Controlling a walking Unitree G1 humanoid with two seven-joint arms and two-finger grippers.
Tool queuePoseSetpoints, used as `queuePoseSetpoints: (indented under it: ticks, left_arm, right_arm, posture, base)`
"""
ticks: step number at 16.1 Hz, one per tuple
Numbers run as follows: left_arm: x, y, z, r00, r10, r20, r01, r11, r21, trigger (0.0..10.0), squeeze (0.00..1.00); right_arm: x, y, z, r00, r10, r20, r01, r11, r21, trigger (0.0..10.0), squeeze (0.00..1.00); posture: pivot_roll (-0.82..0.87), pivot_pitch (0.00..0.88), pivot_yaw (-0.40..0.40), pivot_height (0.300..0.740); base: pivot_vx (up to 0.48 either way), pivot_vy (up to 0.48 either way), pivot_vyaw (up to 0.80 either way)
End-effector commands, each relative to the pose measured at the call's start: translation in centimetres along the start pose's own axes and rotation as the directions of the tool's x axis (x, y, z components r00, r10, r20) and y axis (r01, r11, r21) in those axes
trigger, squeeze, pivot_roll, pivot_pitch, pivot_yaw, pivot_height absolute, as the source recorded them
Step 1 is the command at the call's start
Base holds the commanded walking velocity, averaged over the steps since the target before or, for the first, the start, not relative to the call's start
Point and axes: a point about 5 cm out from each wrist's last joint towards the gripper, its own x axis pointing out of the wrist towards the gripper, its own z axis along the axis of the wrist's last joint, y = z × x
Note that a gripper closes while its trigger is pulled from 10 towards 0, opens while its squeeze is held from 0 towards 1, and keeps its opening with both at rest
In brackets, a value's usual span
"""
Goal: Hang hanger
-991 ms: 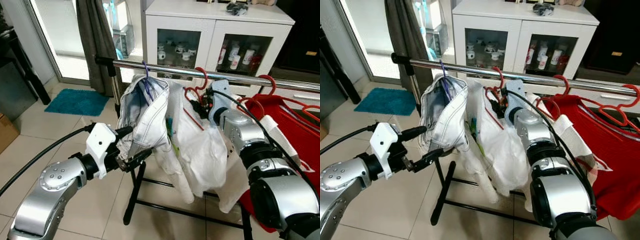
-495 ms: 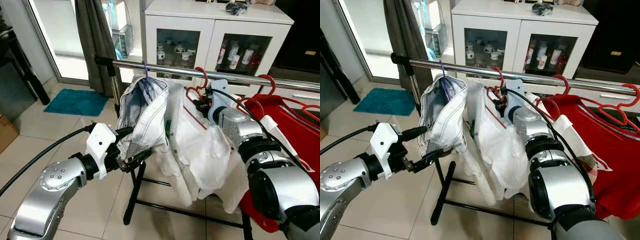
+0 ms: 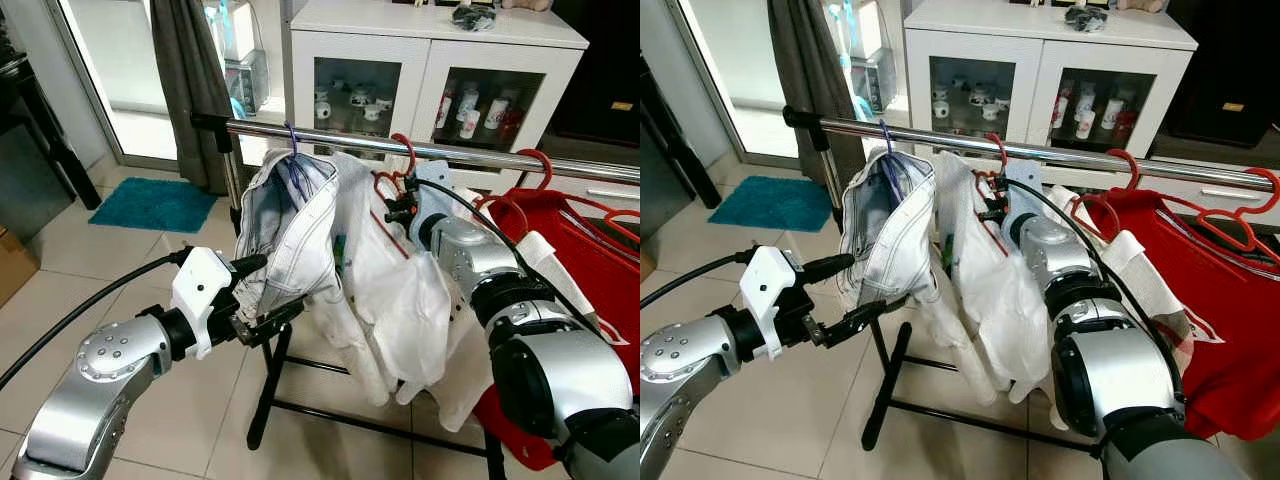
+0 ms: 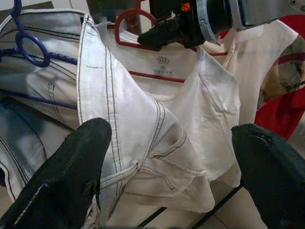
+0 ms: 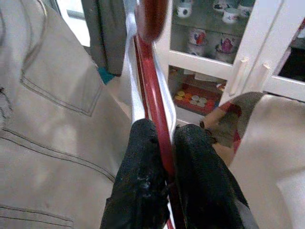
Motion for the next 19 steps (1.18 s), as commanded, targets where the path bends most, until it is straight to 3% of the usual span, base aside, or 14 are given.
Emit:
queuePoseSetpoints:
  ticks: [1,3,5,8,10,12,14,17,19]
  left_arm:
    - [0.6,0.3,0.2,1.000,0.029,0.010,-0.029,0.999,0.015,10.0,0.00]
    - [1.1,0.6,0.0,0.997,0.083,0.001,-0.083,0.997,0.009,10.0,0.00]
    - [1.8,1.1,-0.3,0.985,0.174,-0.002,-0.174,0.985,-0.011,10.0,0.00]
    - [2.5,0.7,-0.4,0.979,0.203,0.016,-0.203,0.979,-0.010,10.0,0.00]
    - [3.1,0.3,-0.8,0.973,0.230,0.005,-0.230,0.973,-0.012,10.0,0.00]
    - [3.3,0.2,-1.0,0.965,0.261,0.002,-0.260,0.965,-0.021,10.0,0.00]
    - [3.3,0.1,-0.9,0.963,0.271,0.010,-0.270,0.962,-0.037,10.0,0.00]
    - [3.5,-0.3,-1.0,0.964,0.264,0.012,-0.263,0.964,-0.048,10.0,0.00]
    - [3.6,-0.4,-1.0,0.965,0.264,0.010,-0.263,0.964,-0.047,10.0,0.00]
  right_arm:
    - [-0.1,-0.2,0.5,0.999,0.014,0.048,-0.016,0.999,0.038,0.0,0.00]
    - [-0.4,-0.6,0.7,0.997,-0.002,0.080,-0.001,0.999,0.045,0.0,0.00]
    - [-1.0,-1.4,1.3,0.985,-0.025,0.169,0.028,0.999,-0.018,0.0,0.00]
    - [-2.2,-1.7,1.4,0.972,-0.009,0.233,0.028,0.997,-0.079,0.0,0.00]
    - [-4.0,-1.3,0.7,0.968,0.060,0.244,-0.012,0.981,-0.191,0.0,0.00]
    - [-5.6,-0.9,-0.3,0.971,0.086,0.223,-0.030,0.969,-0.245,0.0,0.00]
    - [-6.4,-0.7,-1.2,0.975,0.087,0.207,-0.036,0.970,-0.239,0.0,0.00]
    - [-8.3,0.4,-4.6,0.988,0.044,0.145,-0.013,0.978,-0.208,0.0,0.00]
    - [-8.9,0.7,-5.4,0.991,0.011,0.133,0.013,0.984,-0.176,0.0,0.00]
  posture:
    - [-0.01,0.000,-0.010,0.740]
    - [-0.02,0.000,-0.010,0.740]
    - [-0.03,0.000,-0.012,0.740]
    - [-0.04,0.000,-0.018,0.740]
    - [-0.05,0.000,-0.022,0.740]
    - [-0.05,0.000,-0.033,0.740]
    - [-0.05,0.000,-0.033,0.740]
    - [-0.06,0.000,-0.048,0.740]
    - [-0.05,0.000,-0.049,0.740]
  base:
    - [0.000,0.000,0.00]
    - [0.000,0.000,0.00]
    - [0.000,0.000,0.00]
    - [0.000,0.000,0.00]
    - [0.000,0.000,0.00]
    - [0.000,0.000,0.00]
    - [0.000,0.000,0.00]
    - [0.000,0.000,0.00]
    - [0.000,0.000,0.00]
